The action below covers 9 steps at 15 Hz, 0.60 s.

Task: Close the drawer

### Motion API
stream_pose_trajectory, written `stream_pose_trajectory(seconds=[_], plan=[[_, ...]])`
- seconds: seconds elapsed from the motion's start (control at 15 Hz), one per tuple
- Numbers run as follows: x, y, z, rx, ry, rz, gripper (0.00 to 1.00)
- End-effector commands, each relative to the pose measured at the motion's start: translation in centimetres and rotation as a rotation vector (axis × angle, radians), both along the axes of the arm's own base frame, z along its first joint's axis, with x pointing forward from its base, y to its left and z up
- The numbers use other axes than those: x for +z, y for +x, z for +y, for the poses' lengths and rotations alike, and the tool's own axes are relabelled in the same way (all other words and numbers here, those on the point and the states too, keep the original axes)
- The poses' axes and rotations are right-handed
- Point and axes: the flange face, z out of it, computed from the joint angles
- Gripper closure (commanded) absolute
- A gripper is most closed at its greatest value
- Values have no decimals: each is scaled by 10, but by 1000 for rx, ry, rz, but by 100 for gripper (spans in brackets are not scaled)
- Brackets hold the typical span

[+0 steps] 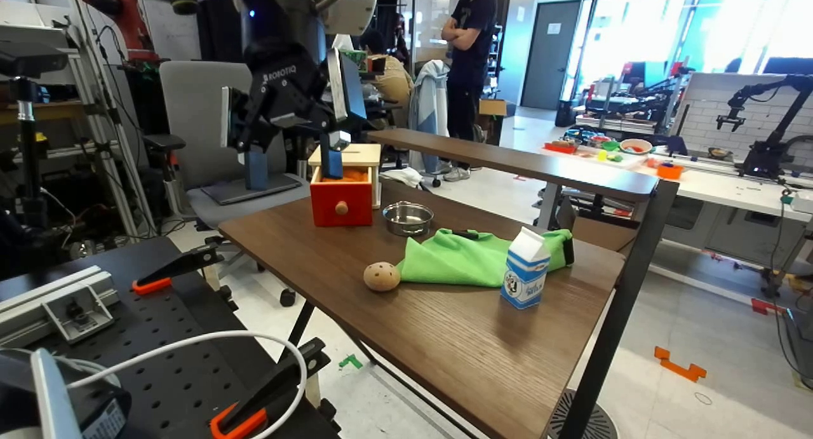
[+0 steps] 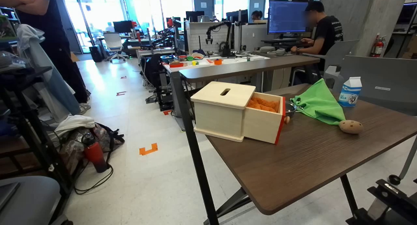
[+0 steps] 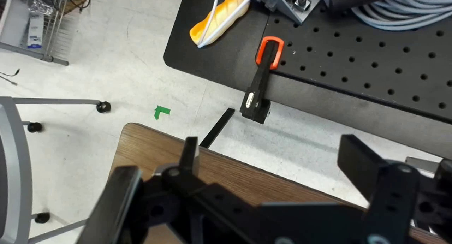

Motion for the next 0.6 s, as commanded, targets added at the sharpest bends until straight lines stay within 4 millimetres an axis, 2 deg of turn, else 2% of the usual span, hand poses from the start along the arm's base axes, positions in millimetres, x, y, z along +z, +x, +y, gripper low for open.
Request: stream_pose_trajectory(seconds=[0.0,0.27,0.53], plan=[[-2,3,0,1,0,3,0],[3,7,1,1,0,-9,0],[6,-5,15,-2,96,-185,0]])
